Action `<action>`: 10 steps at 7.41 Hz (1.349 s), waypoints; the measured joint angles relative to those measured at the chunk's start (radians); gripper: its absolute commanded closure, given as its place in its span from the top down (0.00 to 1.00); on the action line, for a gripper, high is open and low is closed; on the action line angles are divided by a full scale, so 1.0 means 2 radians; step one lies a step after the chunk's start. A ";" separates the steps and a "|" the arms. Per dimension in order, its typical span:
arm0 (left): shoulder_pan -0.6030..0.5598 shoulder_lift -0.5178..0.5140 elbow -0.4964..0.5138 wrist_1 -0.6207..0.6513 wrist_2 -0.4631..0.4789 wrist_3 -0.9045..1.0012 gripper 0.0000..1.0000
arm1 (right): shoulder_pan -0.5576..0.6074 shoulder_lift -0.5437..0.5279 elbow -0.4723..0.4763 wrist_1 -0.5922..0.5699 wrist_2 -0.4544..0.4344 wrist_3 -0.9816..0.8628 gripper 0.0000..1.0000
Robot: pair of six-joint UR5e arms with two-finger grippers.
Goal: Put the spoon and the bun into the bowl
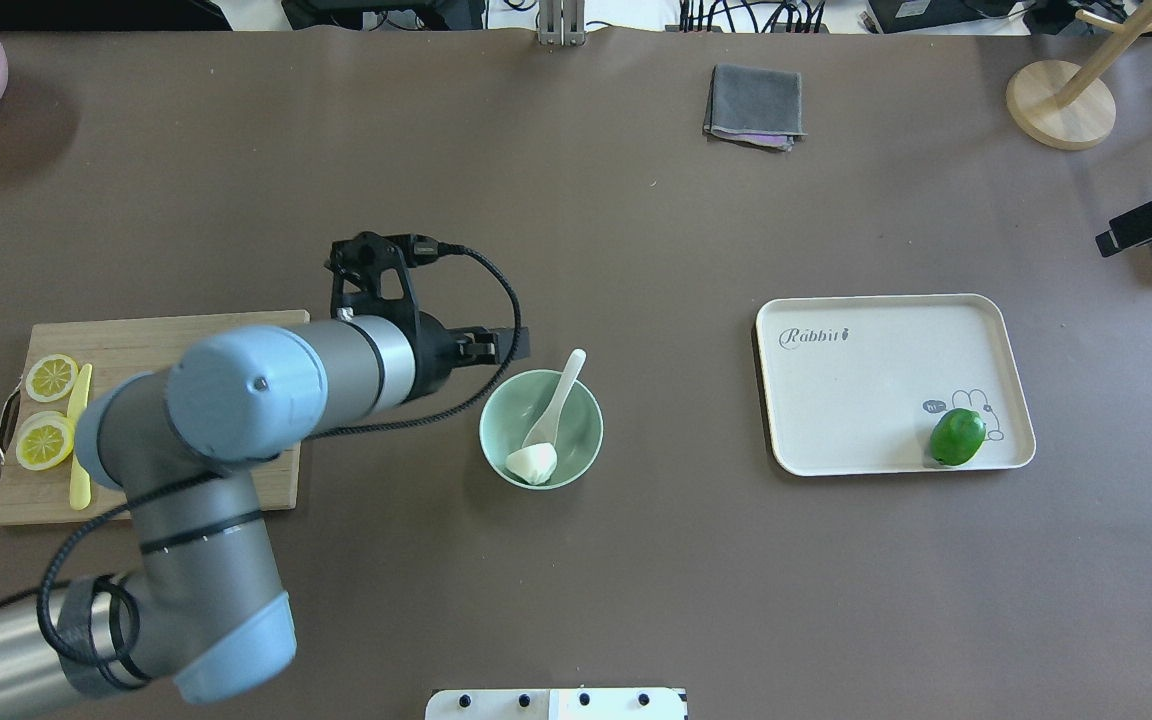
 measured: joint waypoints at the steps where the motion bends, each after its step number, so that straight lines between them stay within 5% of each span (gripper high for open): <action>1: -0.068 0.007 0.000 0.050 -0.066 0.069 0.97 | 0.004 -0.002 0.001 0.000 -0.003 0.004 1.00; 3: -0.200 0.011 0.007 0.144 -0.171 0.254 0.97 | 0.019 -0.006 0.004 0.000 -0.005 0.005 1.00; 6: -0.363 0.053 0.024 0.194 -0.291 0.499 0.98 | 0.029 -0.002 -0.001 0.000 -0.007 0.005 1.00; 10: -0.469 0.160 0.069 0.207 -0.319 0.623 0.98 | 0.030 -0.002 -0.002 0.002 -0.004 0.004 1.00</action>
